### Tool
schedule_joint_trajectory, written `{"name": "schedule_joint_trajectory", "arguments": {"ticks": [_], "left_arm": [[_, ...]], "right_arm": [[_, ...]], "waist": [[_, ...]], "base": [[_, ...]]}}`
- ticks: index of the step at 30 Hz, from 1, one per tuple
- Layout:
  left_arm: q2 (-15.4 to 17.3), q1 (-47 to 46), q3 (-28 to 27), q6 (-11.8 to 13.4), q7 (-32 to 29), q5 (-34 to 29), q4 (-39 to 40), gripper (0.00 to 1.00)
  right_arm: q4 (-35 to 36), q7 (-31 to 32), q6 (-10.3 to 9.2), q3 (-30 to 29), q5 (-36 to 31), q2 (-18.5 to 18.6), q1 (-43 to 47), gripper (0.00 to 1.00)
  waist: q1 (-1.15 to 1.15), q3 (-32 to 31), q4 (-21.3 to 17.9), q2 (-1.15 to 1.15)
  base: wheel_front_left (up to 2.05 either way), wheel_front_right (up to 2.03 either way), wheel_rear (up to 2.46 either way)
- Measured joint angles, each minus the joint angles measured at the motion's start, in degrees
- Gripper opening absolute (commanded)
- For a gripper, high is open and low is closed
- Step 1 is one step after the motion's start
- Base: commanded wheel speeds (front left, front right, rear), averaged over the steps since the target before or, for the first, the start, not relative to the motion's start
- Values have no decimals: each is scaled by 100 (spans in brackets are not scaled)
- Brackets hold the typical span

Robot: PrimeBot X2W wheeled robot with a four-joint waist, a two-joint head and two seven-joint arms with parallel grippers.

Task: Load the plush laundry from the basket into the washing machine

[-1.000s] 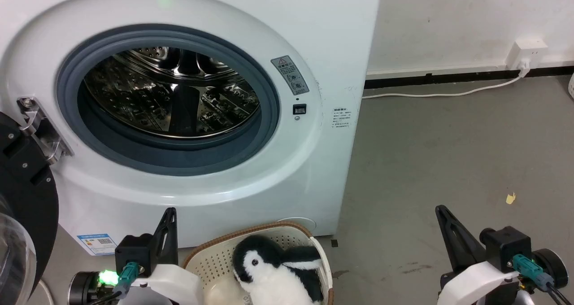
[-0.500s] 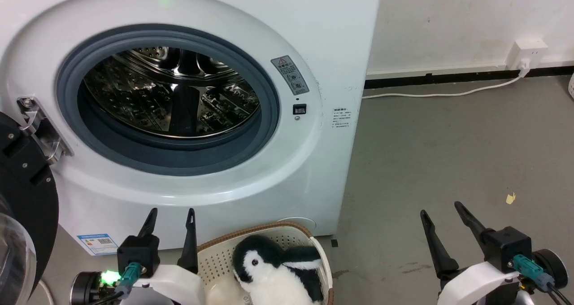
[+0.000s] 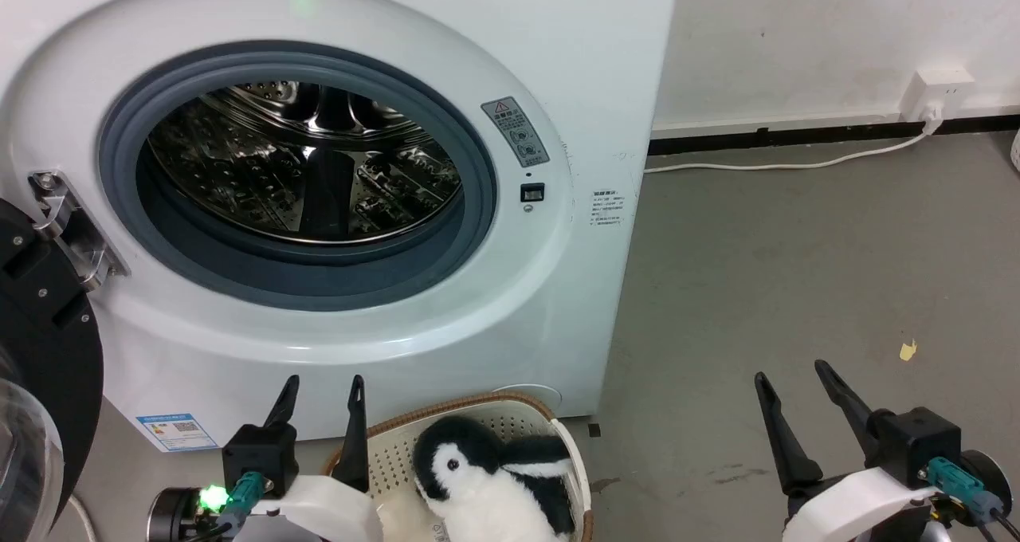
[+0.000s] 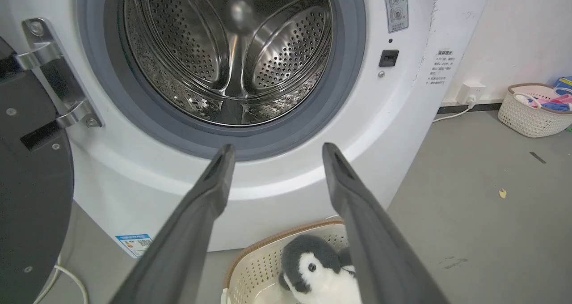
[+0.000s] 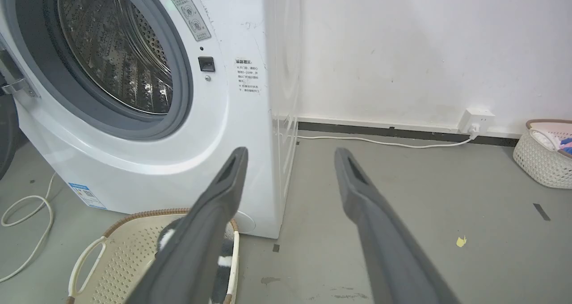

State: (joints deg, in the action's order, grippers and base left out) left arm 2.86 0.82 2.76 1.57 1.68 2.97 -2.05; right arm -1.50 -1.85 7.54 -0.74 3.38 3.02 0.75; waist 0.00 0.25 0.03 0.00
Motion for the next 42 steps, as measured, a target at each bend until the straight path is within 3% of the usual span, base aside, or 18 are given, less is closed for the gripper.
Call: {"name": "schedule_joint_trajectory", "arguments": {"ticks": [22,42], "left_arm": [[-1,-613,381,201,293,536,-861,100],[-9,-1785,1143,307,383,1234,-2590,100]], "right_arm": [[-119,-194,0,-209,371,0,-8,100],[-191,-438,0,-477,760,0,-292,100]], "waist": [[-1,389,-151,0],[-1,1382,-409,0]], "base": [[0,0,0],[0,0,0]]}}
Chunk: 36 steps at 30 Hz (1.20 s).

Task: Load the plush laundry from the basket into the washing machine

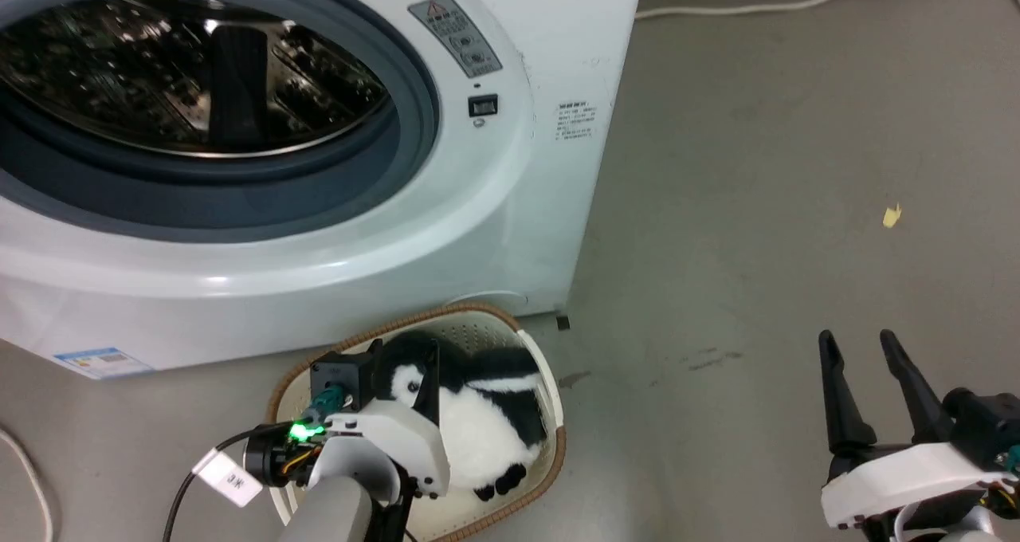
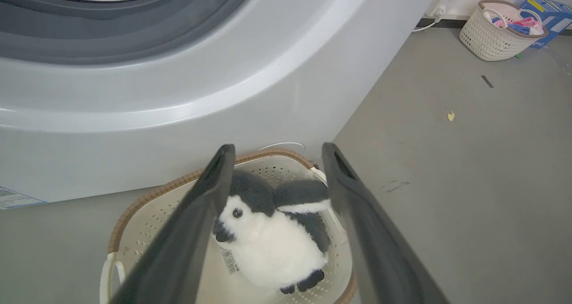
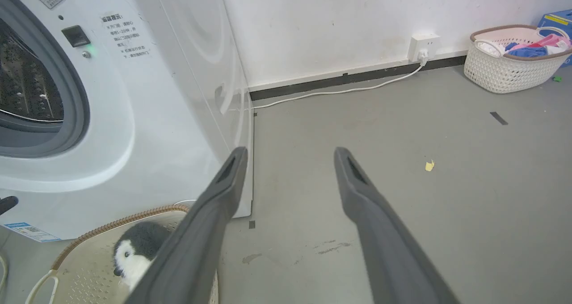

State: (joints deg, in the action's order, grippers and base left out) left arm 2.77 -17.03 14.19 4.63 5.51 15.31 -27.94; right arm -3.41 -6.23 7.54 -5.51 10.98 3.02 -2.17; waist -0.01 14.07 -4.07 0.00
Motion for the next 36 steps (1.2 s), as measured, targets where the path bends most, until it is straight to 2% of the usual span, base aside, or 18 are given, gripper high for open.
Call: {"name": "schedule_joint_trajectory", "arguments": {"ticks": [20,23,36], "left_arm": [[-2,-1226,748,361,109,770,-1440,100],[-5,-1786,969,687,2,995,-2040,100],[23,-2659,1044,1422,-385,1722,-3041,100]], "right_arm": [[134,-180,-1,-360,376,0,-328,100],[285,-249,-1,-477,537,-1,-430,100],[389,-405,-1,-609,842,-1,-540,100]], "waist": [[0,1260,-218,0],[0,1764,-287,0],[0,2631,-434,0]], "base": [[0,0,0],[0,0,0],[0,0,0]]}}
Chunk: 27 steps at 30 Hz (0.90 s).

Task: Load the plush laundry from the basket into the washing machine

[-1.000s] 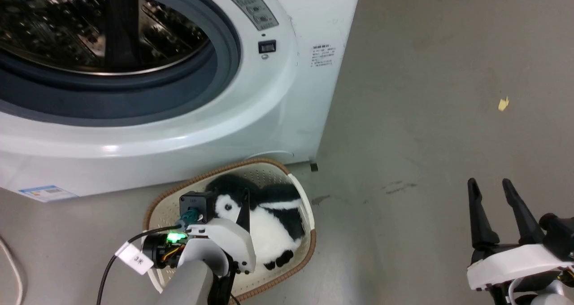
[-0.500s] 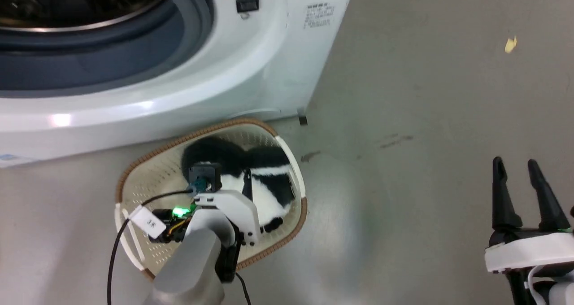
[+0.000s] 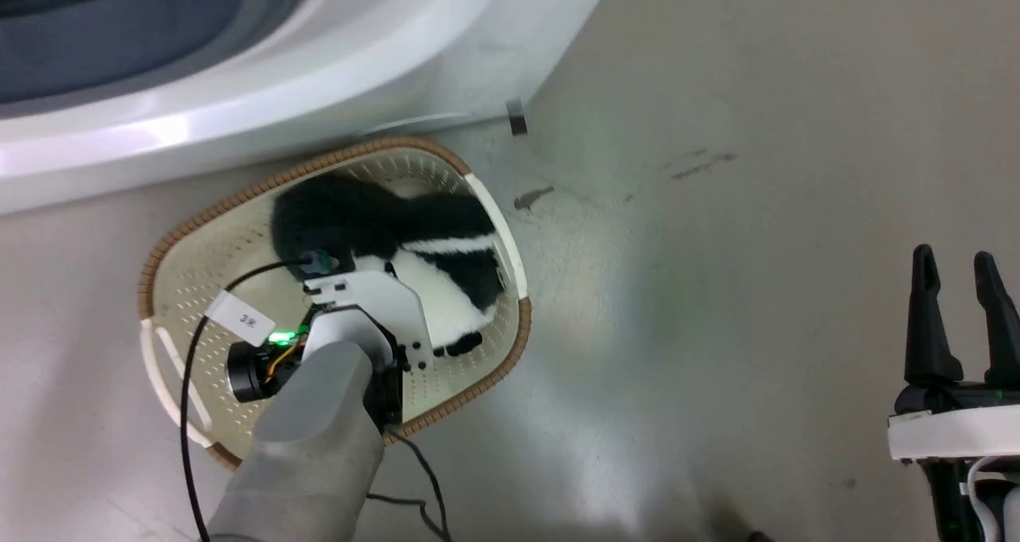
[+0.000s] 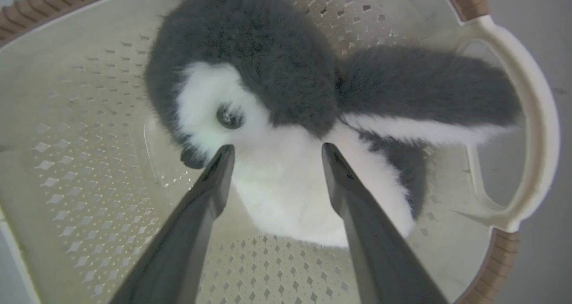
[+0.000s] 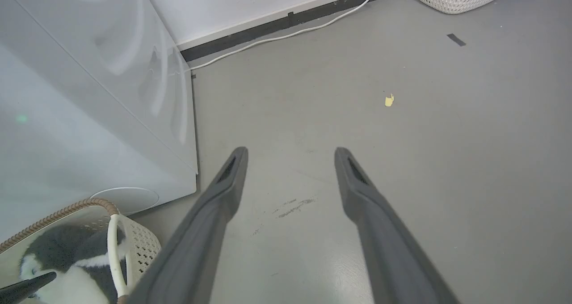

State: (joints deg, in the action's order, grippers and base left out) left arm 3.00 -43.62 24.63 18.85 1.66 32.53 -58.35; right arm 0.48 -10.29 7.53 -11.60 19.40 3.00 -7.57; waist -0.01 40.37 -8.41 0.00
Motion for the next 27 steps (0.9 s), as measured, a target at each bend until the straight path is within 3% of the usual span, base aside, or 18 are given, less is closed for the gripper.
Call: {"name": "schedule_joint_trajectory", "arguments": {"ticks": [14,20,24,26,27], "left_arm": [[-12,-736,78,445,452,759,-777,100],[-21,-1172,119,526,698,1279,-1162,100],[-15,-1281,272,453,669,1396,-1217,100],[-2,-1280,336,334,617,1444,-1173,0],[5,-1280,370,261,589,1478,-1145,0]], "right_arm": [[190,-144,1,-200,272,0,-68,100],[310,-200,1,-302,420,0,-122,100],[353,-200,1,-312,438,0,-123,100],[378,-200,1,-330,437,0,-123,100],[386,-199,1,-341,437,0,-123,100]], "waist": [[0,804,-184,0],[0,1271,-273,0],[1,1399,-326,0],[1,1407,-318,0],[1,1406,-309,0]], "base": [[0,0,0],[0,0,0],[0,0,0],[0,0,0],[0,0,0]]}}
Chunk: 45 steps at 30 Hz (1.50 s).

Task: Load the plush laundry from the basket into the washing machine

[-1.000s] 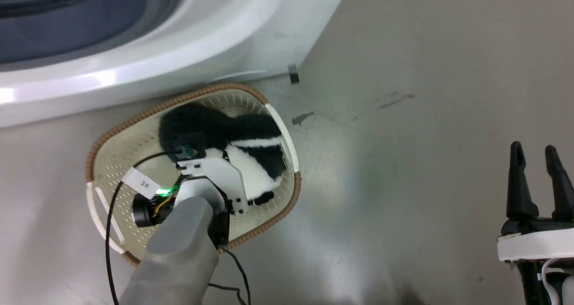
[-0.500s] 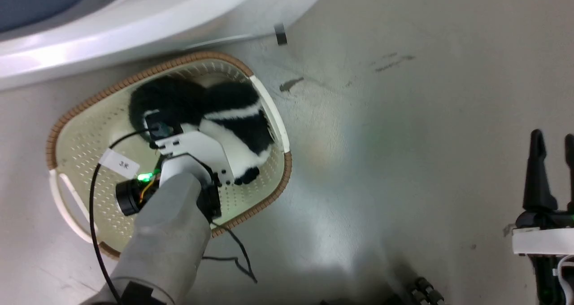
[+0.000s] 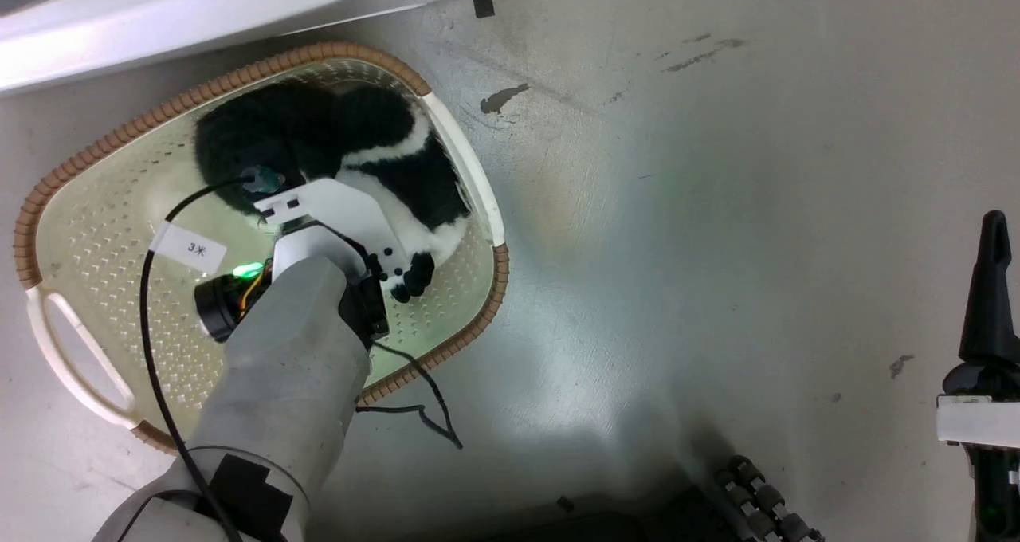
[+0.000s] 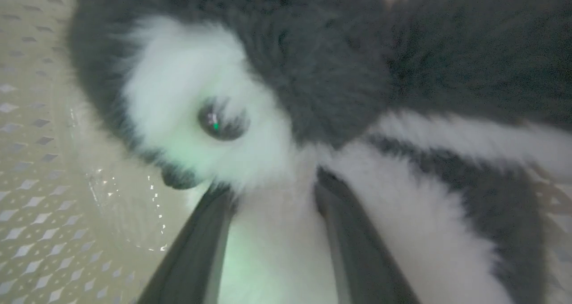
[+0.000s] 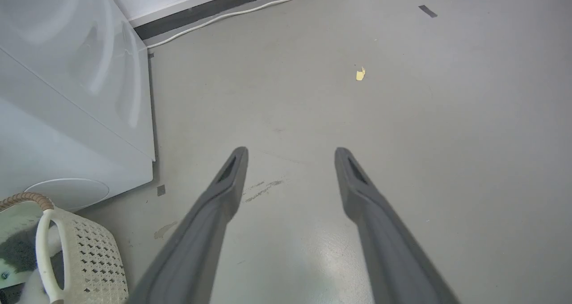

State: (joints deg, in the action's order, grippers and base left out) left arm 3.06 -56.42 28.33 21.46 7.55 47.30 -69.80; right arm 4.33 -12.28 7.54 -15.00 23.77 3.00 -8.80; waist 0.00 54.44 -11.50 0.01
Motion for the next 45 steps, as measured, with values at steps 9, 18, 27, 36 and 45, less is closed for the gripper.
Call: {"name": "schedule_joint_trajectory", "arguments": {"ticks": [9,18,27,36,45], "left_arm": [[-7,299,153,-352,557,214,285,0],[-30,799,261,-697,671,531,677,0],[-33,1135,123,-768,705,357,1324,0],[-29,1998,-9,-914,712,168,1974,0],[-30,2753,-207,-904,712,-109,2721,0]], "right_arm": [[0,13,0,-45,-54,0,-16,100],[105,169,0,-71,-223,-1,-64,100],[168,291,0,-86,-347,-1,-77,100],[166,420,0,-109,-525,-2,-75,100],[165,597,-1,-42,-588,-3,17,100]], "waist": [[0,-182,160,0],[0,-618,449,0],[0,-1095,673,0],[0,-1772,895,0],[1,-2512,1146,0]], "base": [[0,0,0],[0,0,0],[0,0,0],[0,0,0],[0,0,0]]}}
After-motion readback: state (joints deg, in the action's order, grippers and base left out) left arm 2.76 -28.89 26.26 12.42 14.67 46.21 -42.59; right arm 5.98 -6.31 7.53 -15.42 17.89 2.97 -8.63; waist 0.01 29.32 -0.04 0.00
